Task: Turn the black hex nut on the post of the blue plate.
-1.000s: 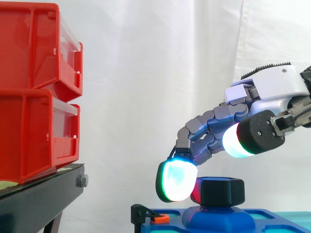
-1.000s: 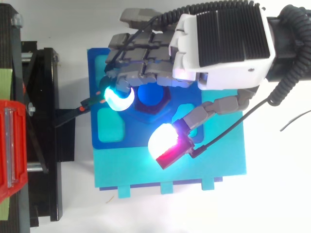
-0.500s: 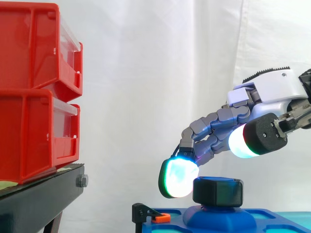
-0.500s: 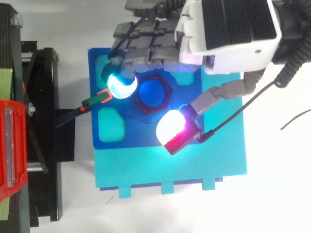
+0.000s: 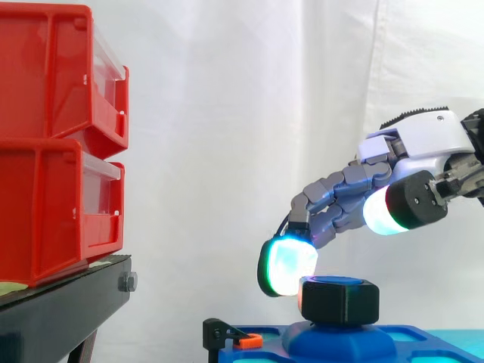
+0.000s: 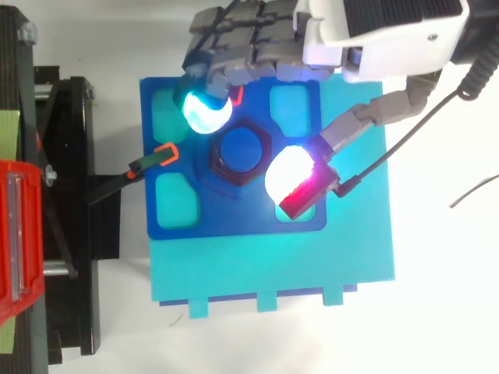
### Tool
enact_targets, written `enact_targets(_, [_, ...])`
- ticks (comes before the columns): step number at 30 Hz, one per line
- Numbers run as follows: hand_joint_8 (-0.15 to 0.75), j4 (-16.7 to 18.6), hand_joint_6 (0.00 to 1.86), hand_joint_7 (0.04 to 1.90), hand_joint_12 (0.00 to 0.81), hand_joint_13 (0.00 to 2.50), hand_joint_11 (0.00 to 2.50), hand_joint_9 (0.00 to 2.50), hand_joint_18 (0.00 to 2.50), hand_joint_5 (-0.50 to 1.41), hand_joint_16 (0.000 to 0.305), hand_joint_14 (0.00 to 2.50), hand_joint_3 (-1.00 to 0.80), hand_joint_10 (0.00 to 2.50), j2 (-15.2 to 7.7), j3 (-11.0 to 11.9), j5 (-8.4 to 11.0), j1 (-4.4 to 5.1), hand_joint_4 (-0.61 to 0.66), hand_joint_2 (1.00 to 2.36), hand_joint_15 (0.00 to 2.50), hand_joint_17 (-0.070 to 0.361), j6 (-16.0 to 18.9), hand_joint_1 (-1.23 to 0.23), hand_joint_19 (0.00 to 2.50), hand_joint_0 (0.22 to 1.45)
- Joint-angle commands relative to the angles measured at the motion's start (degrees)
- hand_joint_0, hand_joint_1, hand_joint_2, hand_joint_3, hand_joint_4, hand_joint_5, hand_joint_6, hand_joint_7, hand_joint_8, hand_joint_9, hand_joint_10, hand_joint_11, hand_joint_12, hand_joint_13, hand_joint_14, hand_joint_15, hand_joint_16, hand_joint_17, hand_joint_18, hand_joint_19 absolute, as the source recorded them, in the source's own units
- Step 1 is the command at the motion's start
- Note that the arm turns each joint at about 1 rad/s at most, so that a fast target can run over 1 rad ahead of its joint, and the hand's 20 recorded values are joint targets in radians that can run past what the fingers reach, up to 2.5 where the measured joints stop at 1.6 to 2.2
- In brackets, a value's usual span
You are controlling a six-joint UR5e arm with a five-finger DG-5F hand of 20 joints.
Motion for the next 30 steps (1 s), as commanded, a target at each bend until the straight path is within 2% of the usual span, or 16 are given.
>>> enact_targets(1, [0.306, -0.30, 0.50, 0.90, 0.416, 0.09, 0.00, 0.37, 0.00, -0.18, 0.062, 0.00, -0.50, 0.00, -0.03, 0.92, -0.27, -0.28, 0.27, 1.00, 0.00, 0.139, 0.00, -0.39, 0.13, 0.46])
enact_targets(5, [0.308, -1.18, 0.50, 0.91, 0.417, 0.09, 0.00, 0.37, 0.00, -0.18, 0.061, 0.00, -0.50, 0.00, -0.03, 2.42, -0.18, -0.19, 0.27, 1.00, 0.00, 0.138, 0.00, -0.39, 0.13, 0.46])
enact_targets(7, [0.307, -2.50, 0.50, 0.90, 0.417, 0.09, 0.00, 0.37, 0.00, -0.18, 0.061, 0.00, -0.50, 0.00, 0.06, 4.00, 0.00, 0.16, 0.27, 1.00, 0.00, 0.138, 0.00, -0.39, 0.13, 0.46])
enact_targets(9, [0.307, -2.94, 0.50, 0.90, 0.417, 0.09, 0.00, 0.37, 0.00, -0.18, 0.061, 0.00, -0.50, 0.00, 0.06, 4.35, 0.09, 0.25, 0.27, 1.00, 0.00, 0.138, -0.09, -0.39, 0.13, 0.46])
enact_targets(13, [0.307, -2.67, 0.50, 0.90, 0.418, 0.09, 0.00, 0.37, 0.00, -0.18, 0.061, 0.00, -0.50, 0.00, -0.03, 4.61, 1.23, 1.04, 0.27, 1.00, 0.00, 0.137, 0.09, -0.39, 0.13, 0.46])
enact_targets(14, [0.307, -2.41, 0.50, 0.90, 0.417, 0.09, 0.00, 0.37, 0.00, -0.18, 0.061, 0.00, -0.50, 0.00, -0.03, 4.61, 1.84, 1.39, 0.27, 1.00, 0.00, 0.137, 0.09, -0.39, 0.13, 0.46])
enact_targets(15, [0.307, -1.79, 0.50, 0.91, 0.417, 0.09, 0.00, 0.37, 0.00, -0.18, 0.061, 0.00, -0.50, 0.00, -0.03, 4.61, 3.51, 2.10, 0.27, 1.00, 0.00, 0.137, 0.18, -0.39, 0.13, 0.46])
enact_targets(20, [0.306, -0.92, 0.50, 0.91, 0.417, 0.09, 0.00, 0.37, 0.00, -0.18, 0.061, 0.00, -0.50, 0.00, -0.03, 4.61, 5.71, 3.77, 0.27, 1.00, 0.00, 0.136, 0.18, -0.39, 0.13, 0.46])
enact_targets(21, [0.306, -0.56, 0.50, 0.90, 0.417, 0.09, 0.00, 0.37, 0.00, -0.18, 0.061, 0.00, -0.50, 0.00, -0.03, 4.61, 6.06, 4.38, 0.27, 1.00, 0.00, 0.136, 0.18, -0.39, 0.13, 0.46])
enact_targets(22, [0.307, -0.30, 0.50, 0.91, 0.417, 0.09, 0.00, 0.37, 0.00, -0.18, 0.060, 0.00, -0.50, 0.00, -0.20, 4.61, 7.73, 5.52, 0.27, 1.00, 0.00, 0.136, 0.09, -0.39, 0.13, 0.46])
enact_targets(24, [0.308, -0.39, 0.50, 0.91, 0.417, 0.09, 0.00, 0.37, 0.00, -0.18, 0.060, 0.00, -0.50, 0.00, -0.56, 4.61, 8.87, 6.23, 0.27, 1.00, 0.00, 0.136, 0.18, -0.39, 0.13, 0.46])
enact_targets(26, [0.307, -0.48, 0.50, 0.90, 0.417, 0.09, 0.00, 0.37, 0.00, -0.18, 0.060, 0.00, -0.50, 0.00, -1.43, 4.61, 9.75, 7.11, 0.27, 1.00, 0.00, 0.136, 0.18, -0.39, 0.13, 0.46])
enact_targets(30, [0.307, -0.65, 0.50, 0.90, 0.417, 0.09, 0.00, 0.37, 0.00, -0.18, 0.060, 0.00, -0.50, 0.00, -1.96, 4.61, 9.58, 7.63, 0.27, 1.00, 0.00, 0.135, 0.79, -0.39, 0.13, 0.46])
